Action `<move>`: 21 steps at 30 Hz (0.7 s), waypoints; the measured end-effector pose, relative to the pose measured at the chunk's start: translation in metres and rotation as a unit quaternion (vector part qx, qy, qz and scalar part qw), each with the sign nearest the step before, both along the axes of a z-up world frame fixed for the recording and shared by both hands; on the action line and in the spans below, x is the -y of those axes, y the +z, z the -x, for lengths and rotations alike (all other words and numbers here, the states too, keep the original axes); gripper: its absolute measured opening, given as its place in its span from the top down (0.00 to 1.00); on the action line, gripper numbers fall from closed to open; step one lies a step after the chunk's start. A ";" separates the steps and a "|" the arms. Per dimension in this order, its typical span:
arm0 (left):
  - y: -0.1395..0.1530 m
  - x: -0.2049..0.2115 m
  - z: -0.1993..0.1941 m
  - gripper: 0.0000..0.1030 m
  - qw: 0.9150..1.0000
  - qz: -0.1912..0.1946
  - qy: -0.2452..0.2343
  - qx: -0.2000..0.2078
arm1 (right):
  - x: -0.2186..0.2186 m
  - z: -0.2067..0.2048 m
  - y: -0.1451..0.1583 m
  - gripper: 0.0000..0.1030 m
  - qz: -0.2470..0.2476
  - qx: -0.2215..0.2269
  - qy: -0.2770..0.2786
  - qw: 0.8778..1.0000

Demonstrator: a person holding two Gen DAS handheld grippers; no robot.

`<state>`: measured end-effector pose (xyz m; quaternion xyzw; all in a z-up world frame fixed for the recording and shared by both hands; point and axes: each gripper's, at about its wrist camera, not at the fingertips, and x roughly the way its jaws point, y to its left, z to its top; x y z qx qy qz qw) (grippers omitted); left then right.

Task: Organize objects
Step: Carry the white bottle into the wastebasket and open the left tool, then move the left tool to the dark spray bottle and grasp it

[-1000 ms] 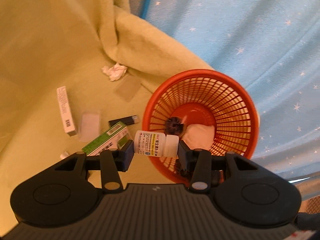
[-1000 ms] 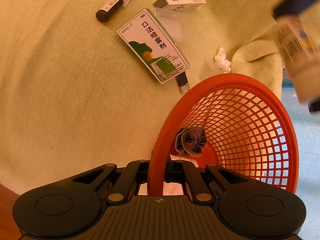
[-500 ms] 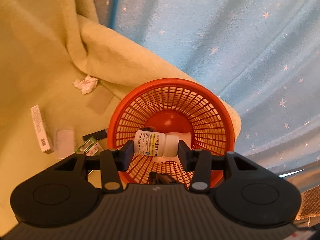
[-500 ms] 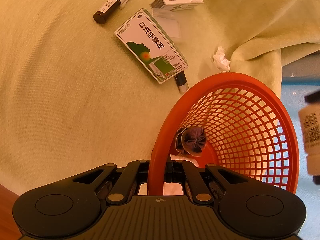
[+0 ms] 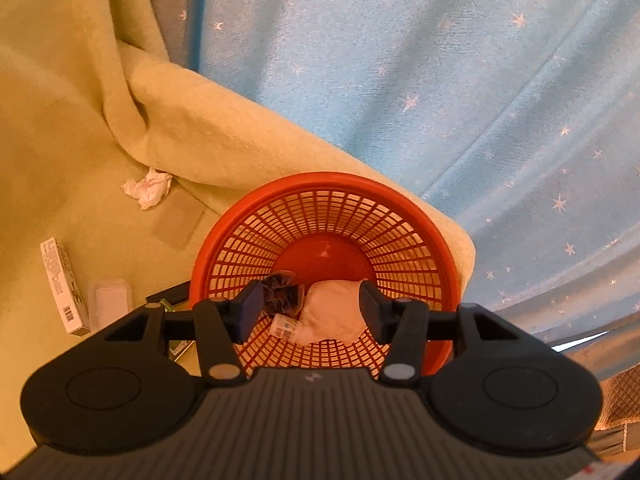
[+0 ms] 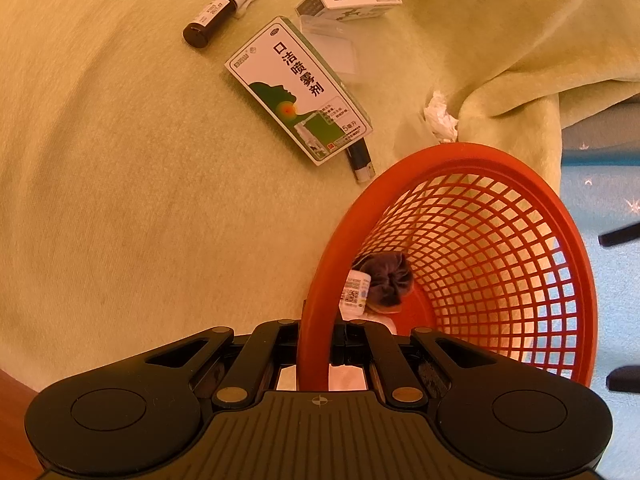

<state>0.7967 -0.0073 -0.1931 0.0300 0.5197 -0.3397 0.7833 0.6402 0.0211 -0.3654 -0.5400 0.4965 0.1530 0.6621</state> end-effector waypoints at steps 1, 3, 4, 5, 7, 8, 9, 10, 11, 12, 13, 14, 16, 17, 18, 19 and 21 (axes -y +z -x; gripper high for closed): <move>-0.001 -0.001 -0.001 0.54 1.000 -0.001 0.001 0.000 | 0.000 0.000 0.000 0.99 0.000 0.000 0.000 1.000; -0.002 -0.005 -0.002 0.54 1.000 -0.004 0.003 -0.001 | 0.000 0.000 0.000 0.99 0.000 0.000 0.000 1.000; -0.002 -0.006 -0.003 0.54 1.000 -0.004 0.006 -0.002 | 0.000 0.000 0.000 0.99 0.000 0.000 0.000 1.000; -0.003 -0.008 -0.004 0.54 1.000 -0.005 0.008 -0.003 | 0.000 0.000 0.000 0.99 -0.001 0.000 0.000 1.000; -0.003 -0.012 -0.006 0.54 1.000 -0.006 0.010 -0.002 | 0.000 0.000 0.000 0.99 0.000 0.000 0.001 1.000; -0.003 -0.015 -0.007 0.54 1.000 -0.007 0.012 0.000 | 0.000 0.000 0.000 0.99 0.000 0.000 0.001 1.000; -0.003 -0.018 -0.008 0.54 1.000 -0.007 0.014 0.001 | 0.000 0.000 0.000 0.99 0.000 0.000 0.001 1.000; -0.003 -0.021 -0.010 0.54 1.000 -0.007 0.016 0.003 | 0.000 0.000 0.000 0.99 0.000 0.000 0.002 1.000; -0.003 -0.025 -0.011 0.53 1.000 -0.008 0.018 0.007 | 0.000 0.001 0.000 0.99 0.000 0.000 0.002 1.000; -0.003 -0.030 -0.012 0.53 1.000 -0.010 0.021 0.011 | 0.000 0.001 0.000 0.99 0.000 0.000 0.002 1.000; -0.004 -0.036 -0.014 0.51 0.999 -0.013 0.025 0.016 | 0.000 0.001 0.000 0.99 0.000 0.000 0.002 1.000; -0.005 -0.042 -0.016 0.50 0.999 -0.016 0.029 0.019 | 0.000 0.001 0.000 0.99 0.000 0.000 0.002 1.000; -0.008 -0.058 -0.020 0.48 0.999 -0.022 0.043 0.024 | 0.000 0.001 0.000 0.99 0.000 0.000 0.000 1.000; -0.010 -0.067 -0.023 0.48 0.998 -0.026 0.050 0.026 | 0.000 0.001 0.000 0.99 0.000 0.001 0.000 1.000; -0.014 -0.077 -0.026 0.47 0.997 -0.032 0.057 0.030 | 0.001 0.001 0.000 0.99 0.000 0.000 0.000 1.000; -0.018 -0.087 -0.029 0.46 0.996 -0.039 0.066 0.034 | 0.001 0.001 0.000 0.99 0.000 0.000 0.000 1.000; -0.028 -0.109 -0.034 0.42 0.994 -0.050 0.087 0.034 | 0.001 0.001 0.000 0.99 0.000 0.000 0.000 1.000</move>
